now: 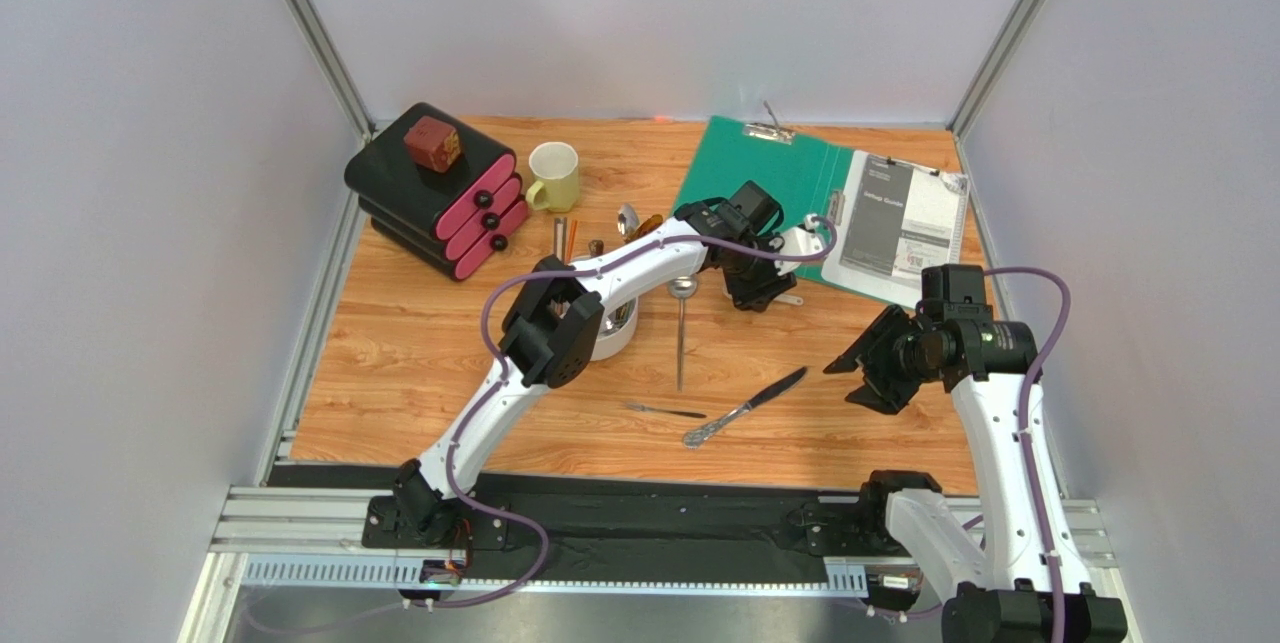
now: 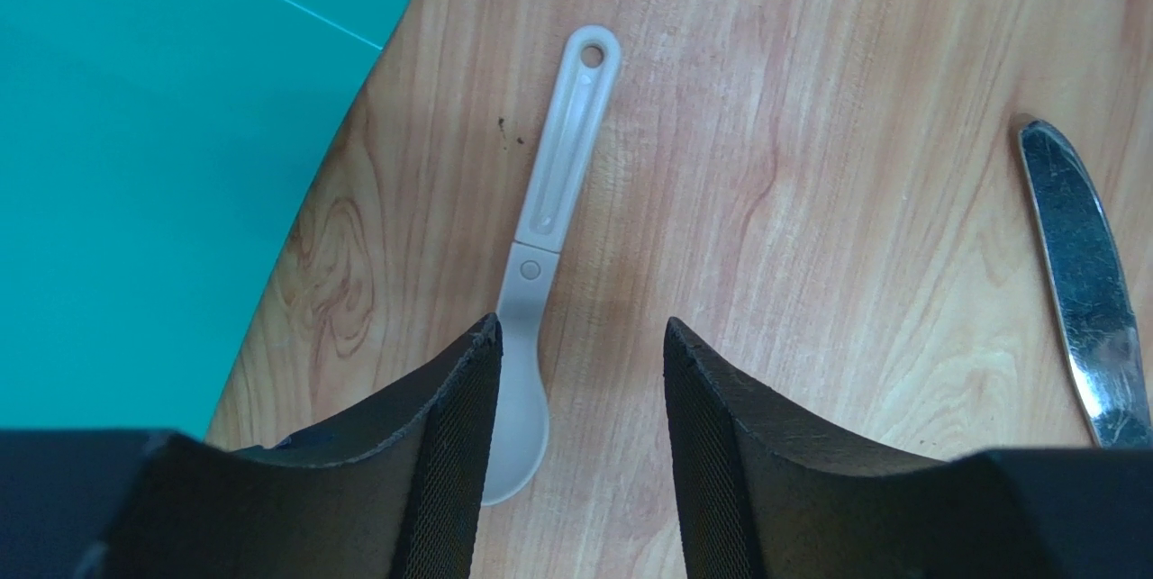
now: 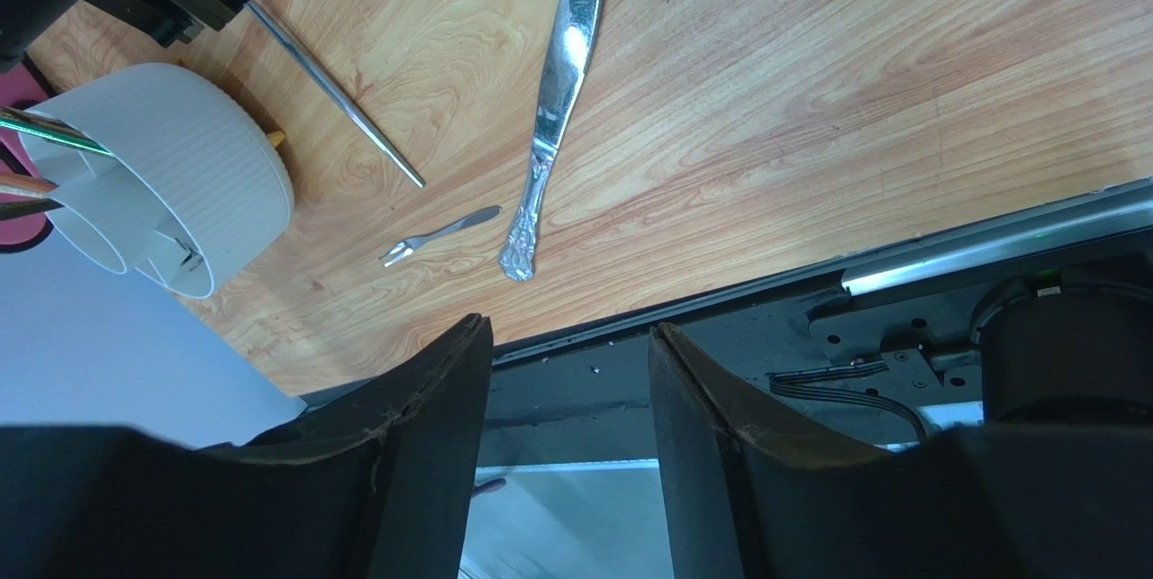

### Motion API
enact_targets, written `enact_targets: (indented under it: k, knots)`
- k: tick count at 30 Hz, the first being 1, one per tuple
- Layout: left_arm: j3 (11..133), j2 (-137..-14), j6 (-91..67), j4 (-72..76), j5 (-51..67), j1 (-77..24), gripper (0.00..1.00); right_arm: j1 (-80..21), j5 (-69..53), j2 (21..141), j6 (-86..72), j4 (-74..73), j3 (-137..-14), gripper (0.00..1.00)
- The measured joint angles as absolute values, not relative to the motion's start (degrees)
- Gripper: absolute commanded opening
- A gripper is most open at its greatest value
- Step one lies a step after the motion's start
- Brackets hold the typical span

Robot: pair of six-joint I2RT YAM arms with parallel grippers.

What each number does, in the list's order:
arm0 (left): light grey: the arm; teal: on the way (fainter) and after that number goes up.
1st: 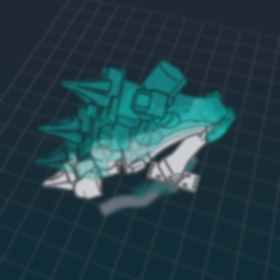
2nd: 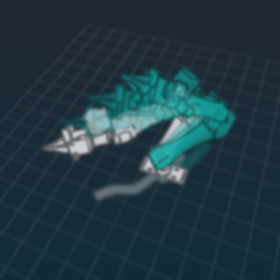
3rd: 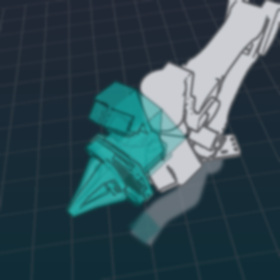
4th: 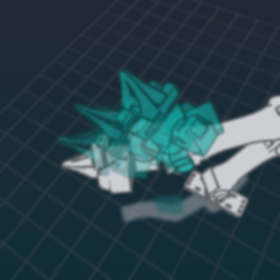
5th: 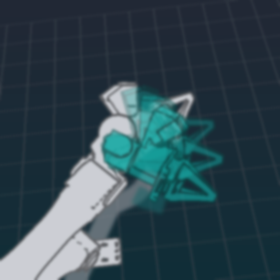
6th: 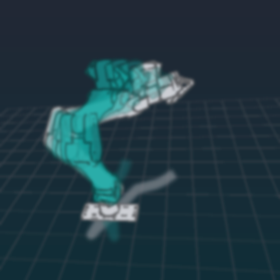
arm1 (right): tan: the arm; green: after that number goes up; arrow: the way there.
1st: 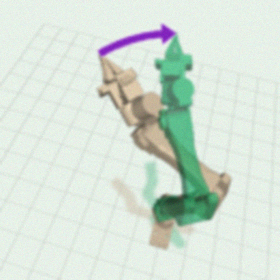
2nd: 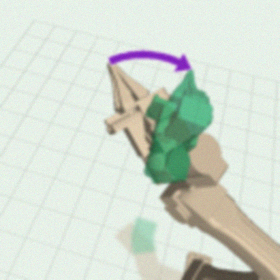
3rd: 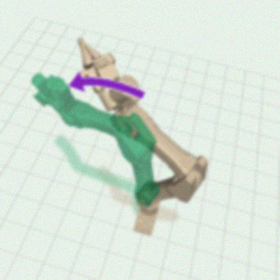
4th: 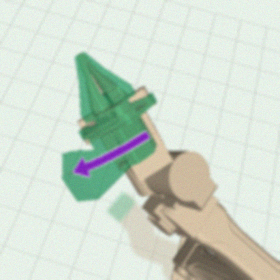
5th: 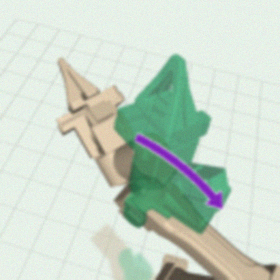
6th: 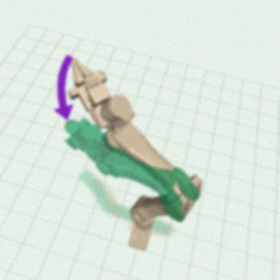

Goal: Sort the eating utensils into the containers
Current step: Pick up the spoon from the center of the board.

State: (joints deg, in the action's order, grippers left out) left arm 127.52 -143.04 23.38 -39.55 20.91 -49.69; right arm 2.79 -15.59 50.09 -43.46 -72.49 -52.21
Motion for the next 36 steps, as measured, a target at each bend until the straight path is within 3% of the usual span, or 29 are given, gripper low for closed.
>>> enact_targets:
  k: [15, 36]
  knots:
    - [128.33, -143.06, 23.53, -39.68, 19.70, -49.69, 0.54, 4.97, -16.86, 50.11, -41.41, -72.64, -52.21, 0.50]
    - [130.15, -144.94, 20.99, -41.34, 24.05, -48.16, 0.63, 11.07, -20.29, 51.35, -39.51, -72.64, -52.18, 0.49]
